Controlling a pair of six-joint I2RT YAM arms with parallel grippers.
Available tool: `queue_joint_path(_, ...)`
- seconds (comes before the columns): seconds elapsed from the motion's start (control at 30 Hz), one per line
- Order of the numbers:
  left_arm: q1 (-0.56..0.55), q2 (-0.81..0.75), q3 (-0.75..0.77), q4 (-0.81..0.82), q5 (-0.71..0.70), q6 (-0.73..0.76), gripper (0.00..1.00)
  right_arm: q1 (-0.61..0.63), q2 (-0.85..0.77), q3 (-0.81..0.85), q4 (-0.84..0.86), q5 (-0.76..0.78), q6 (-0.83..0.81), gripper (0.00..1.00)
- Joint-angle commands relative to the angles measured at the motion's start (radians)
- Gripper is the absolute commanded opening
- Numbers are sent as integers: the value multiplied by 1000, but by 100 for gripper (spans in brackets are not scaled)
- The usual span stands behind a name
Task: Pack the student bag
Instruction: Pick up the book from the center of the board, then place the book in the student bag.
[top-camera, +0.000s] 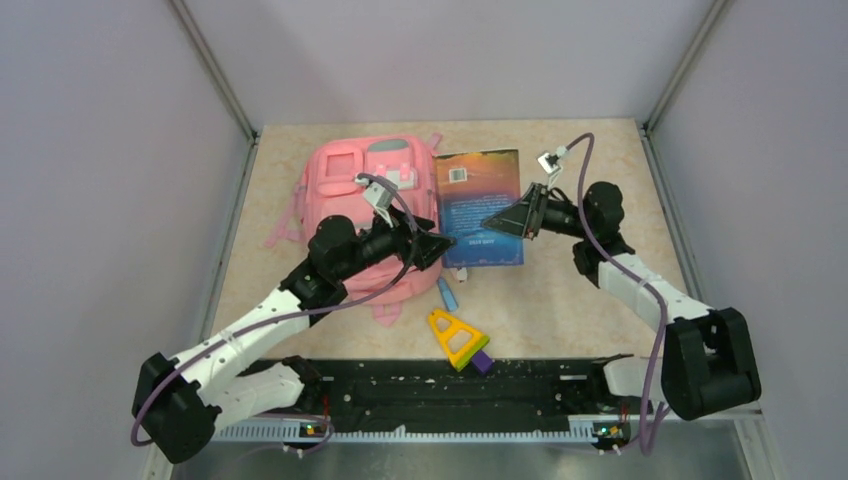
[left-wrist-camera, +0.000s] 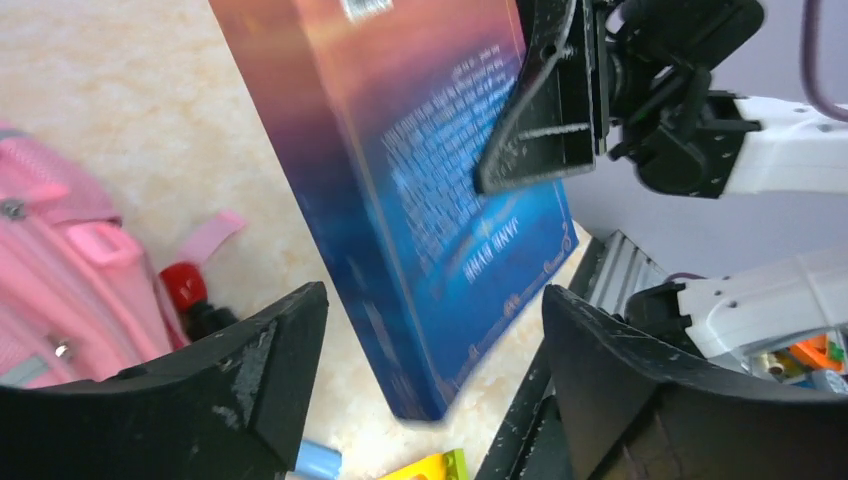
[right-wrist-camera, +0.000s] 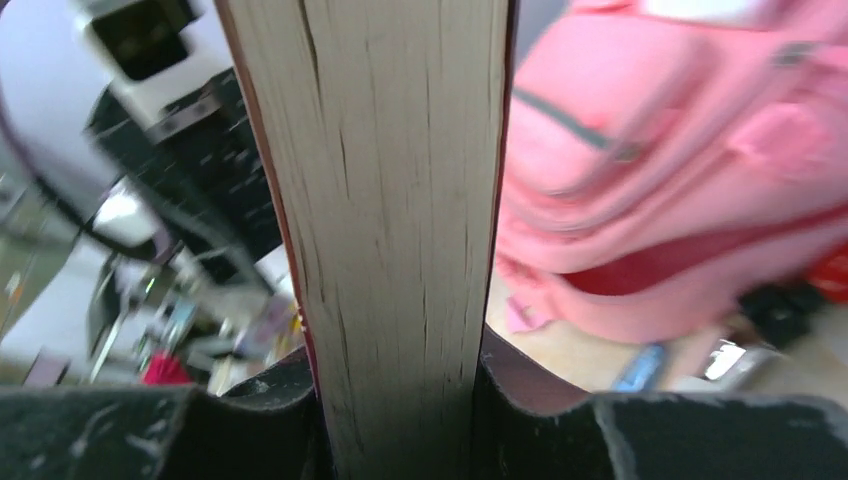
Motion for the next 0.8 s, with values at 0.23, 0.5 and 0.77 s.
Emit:
queue_joint_path(0.23, 26, -131, 122, -567, -153, 289, 94, -70, -233, -10, -511, 436, -362, 0)
queue_joint_path(0.5, 19, -2, 212, -808, -421, 496, 94, -74, -331, -65, -588, 506, -410, 0)
queue_joint_path(0.77, -96, 156, 206, -866, -638, 632, 93, -77, -375, -120, -586, 489, -402, 0)
